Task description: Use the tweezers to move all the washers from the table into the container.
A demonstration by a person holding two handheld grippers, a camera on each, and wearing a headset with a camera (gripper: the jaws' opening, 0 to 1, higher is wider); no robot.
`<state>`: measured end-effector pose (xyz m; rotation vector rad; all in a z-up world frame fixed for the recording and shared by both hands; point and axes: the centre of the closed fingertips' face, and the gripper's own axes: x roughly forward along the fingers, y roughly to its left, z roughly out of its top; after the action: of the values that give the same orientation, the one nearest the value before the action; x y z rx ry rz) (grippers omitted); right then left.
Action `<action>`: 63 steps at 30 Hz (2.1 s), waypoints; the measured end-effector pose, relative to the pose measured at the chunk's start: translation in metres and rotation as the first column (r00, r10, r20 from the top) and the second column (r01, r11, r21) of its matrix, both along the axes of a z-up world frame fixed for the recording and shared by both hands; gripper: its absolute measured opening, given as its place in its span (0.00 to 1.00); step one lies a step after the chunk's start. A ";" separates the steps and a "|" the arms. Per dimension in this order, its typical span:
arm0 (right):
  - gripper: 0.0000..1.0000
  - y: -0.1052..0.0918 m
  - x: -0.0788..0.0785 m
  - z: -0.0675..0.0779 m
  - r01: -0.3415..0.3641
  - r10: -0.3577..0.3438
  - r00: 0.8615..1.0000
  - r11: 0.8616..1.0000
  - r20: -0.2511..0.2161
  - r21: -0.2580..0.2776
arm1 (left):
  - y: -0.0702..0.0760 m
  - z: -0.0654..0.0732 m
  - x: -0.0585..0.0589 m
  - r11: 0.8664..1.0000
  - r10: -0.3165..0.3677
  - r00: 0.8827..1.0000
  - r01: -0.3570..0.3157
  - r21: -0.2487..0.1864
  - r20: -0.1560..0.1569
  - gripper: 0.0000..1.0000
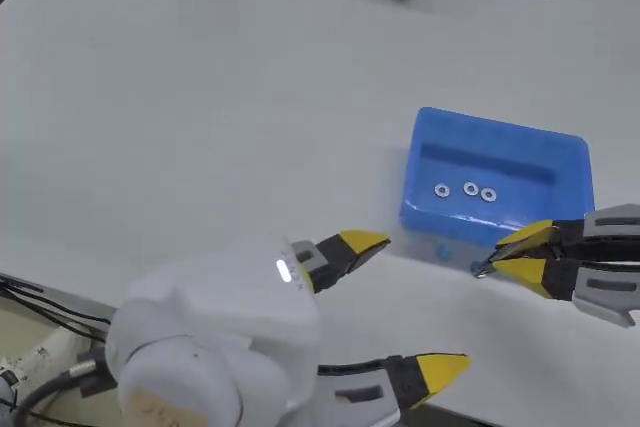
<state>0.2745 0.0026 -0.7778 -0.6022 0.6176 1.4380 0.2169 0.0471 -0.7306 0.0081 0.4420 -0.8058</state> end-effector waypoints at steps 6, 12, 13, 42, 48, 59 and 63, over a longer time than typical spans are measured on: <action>0.04 -0.001 -0.001 -0.002 -0.010 0.010 1.000 1.000 -0.004 -0.023 | -0.001 0.000 -0.001 1.000 -0.006 1.000 0.006 -0.003 -0.003 0.57; 0.03 -0.002 -0.004 -0.004 -0.025 0.025 1.000 0.999 0.009 -0.042 | 0.000 0.000 0.000 1.000 0.000 1.000 0.000 -0.004 -0.004 0.57; 0.03 -0.003 -0.005 -0.003 -0.027 0.027 1.000 0.998 0.011 -0.049 | 0.000 0.000 0.000 1.000 0.000 1.000 0.000 -0.003 -0.004 0.57; 0.03 -0.022 0.083 0.017 0.261 -0.260 0.965 0.965 0.020 -0.027 | 0.007 0.003 0.007 0.999 0.052 0.998 -0.053 0.009 0.040 0.70; 0.03 -0.018 0.080 0.008 0.250 -0.250 0.968 0.967 0.012 -0.042 | 0.008 0.003 0.007 0.998 0.057 0.997 -0.058 0.012 0.042 0.71; 0.03 -0.018 0.077 0.012 0.255 -0.255 0.967 0.967 0.008 -0.027 | 0.009 0.002 0.007 0.998 0.062 0.997 -0.063 0.011 0.033 0.72; 0.03 -0.013 0.068 0.029 0.251 -0.251 0.968 0.968 0.011 0.009 | 0.010 0.002 0.008 0.998 0.066 0.997 -0.067 0.012 0.034 0.72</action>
<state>0.3427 -0.0100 -0.7484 -0.5066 0.6538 1.1980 0.2249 0.0567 -0.7286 0.0192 0.4135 -0.7364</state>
